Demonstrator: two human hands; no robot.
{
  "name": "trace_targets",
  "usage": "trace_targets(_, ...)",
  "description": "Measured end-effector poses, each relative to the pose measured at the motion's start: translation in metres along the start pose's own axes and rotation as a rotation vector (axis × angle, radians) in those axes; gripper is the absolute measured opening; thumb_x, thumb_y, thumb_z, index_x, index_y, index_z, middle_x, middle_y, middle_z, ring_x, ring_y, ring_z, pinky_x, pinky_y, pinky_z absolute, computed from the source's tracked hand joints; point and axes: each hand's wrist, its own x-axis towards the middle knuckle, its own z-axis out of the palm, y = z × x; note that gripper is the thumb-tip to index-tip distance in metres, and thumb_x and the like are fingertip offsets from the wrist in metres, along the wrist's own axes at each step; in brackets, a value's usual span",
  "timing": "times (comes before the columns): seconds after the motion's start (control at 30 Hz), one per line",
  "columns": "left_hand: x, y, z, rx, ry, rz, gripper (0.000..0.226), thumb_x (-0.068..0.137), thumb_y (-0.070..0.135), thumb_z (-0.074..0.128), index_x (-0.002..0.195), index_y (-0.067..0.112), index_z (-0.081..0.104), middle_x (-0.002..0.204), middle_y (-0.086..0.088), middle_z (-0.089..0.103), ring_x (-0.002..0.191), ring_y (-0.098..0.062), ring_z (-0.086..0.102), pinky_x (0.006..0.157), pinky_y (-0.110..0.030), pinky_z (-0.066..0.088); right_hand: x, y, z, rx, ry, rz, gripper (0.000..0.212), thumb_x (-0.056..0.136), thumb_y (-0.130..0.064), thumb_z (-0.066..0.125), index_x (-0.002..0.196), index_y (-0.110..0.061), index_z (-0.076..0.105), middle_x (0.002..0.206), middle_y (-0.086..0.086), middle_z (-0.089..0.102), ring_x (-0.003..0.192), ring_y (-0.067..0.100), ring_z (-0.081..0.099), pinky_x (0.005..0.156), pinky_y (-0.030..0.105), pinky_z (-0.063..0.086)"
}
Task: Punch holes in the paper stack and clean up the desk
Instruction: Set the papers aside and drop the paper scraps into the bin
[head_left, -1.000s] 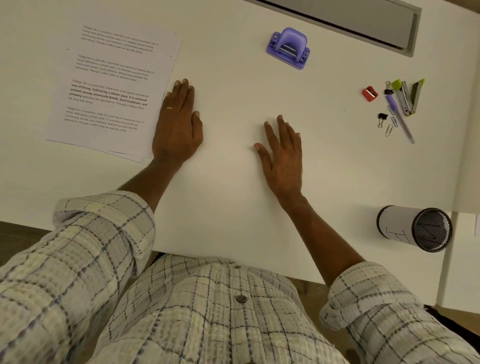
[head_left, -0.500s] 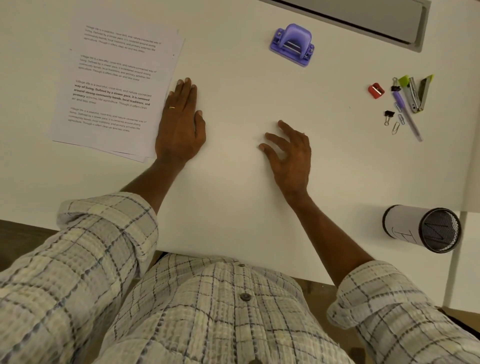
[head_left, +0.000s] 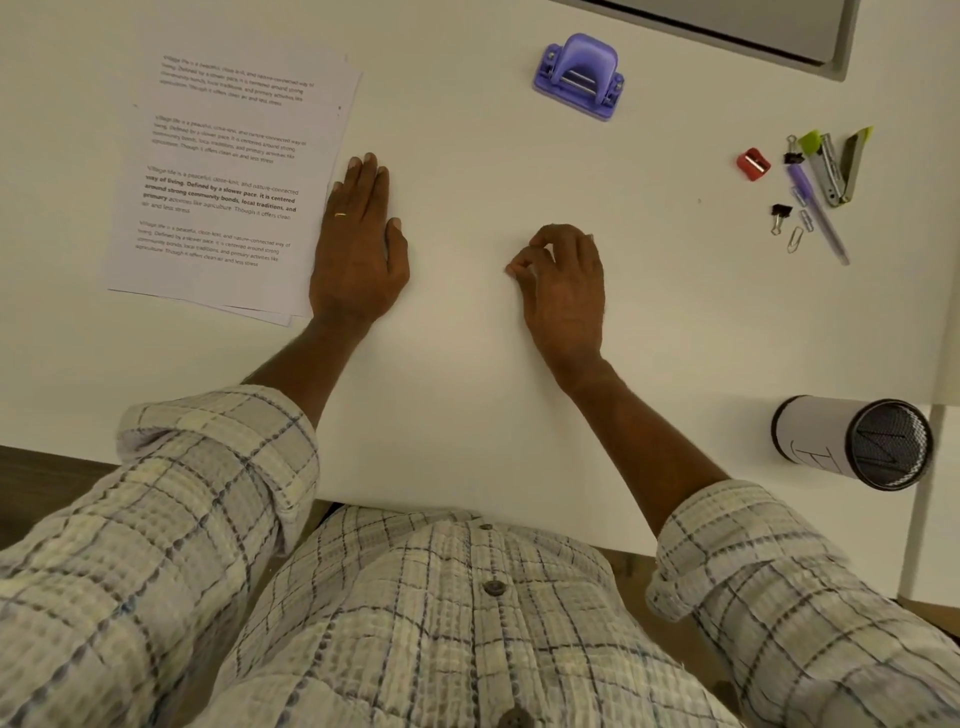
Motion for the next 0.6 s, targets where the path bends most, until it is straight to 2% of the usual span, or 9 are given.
trace_targets(0.2,0.000,0.000,0.001,0.004,0.023,0.010,0.055,0.107,0.024,0.036,0.157,0.000,0.032,0.165,-0.015,0.030,0.156,-0.027,0.024,0.129,-0.041,0.019,-0.009,-0.004,-0.001,0.083,0.039,0.153,0.013,0.098,-0.025,0.062,0.095,-0.015,0.069,0.112,0.002,0.061,0.105,0.021,0.058,0.103,0.050,0.044)
trace_targets(0.3,0.000,-0.002,0.002,0.005,0.025,0.013,0.055,0.107,0.024,0.036,0.157,0.001,0.032,0.165,-0.015,0.031,0.156,-0.027,0.024,0.129,-0.041,0.019,-0.009,-0.006,-0.001,0.109,0.037,0.137,0.017,0.097,-0.033,0.064,0.096,-0.019,0.074,0.114,-0.001,0.063,0.108,0.017,0.058,0.103,0.048,0.042)
trace_targets(0.5,0.000,-0.001,0.002,0.008,0.023,0.014,0.055,0.107,0.024,0.035,0.157,0.001,0.032,0.165,-0.015,0.030,0.156,-0.027,0.024,0.129,-0.042,0.020,0.004,-0.005,-0.004,0.144,-0.019,0.171,0.022,0.090,-0.045,0.069,0.097,-0.025,0.076,0.115,-0.006,0.062,0.110,0.013,0.058,0.099,0.035,0.041)
trace_targets(0.6,0.000,0.000,0.001,0.012,0.007,0.000,0.056,0.107,0.025,0.034,0.158,0.002,0.031,0.166,-0.013,0.028,0.157,-0.026,0.022,0.129,-0.041,0.018,0.007,-0.002,-0.006,0.123,-0.043,0.151,0.022,0.089,-0.047,0.069,0.097,-0.028,0.077,0.115,-0.008,0.062,0.110,0.012,0.059,0.099,0.037,0.041)
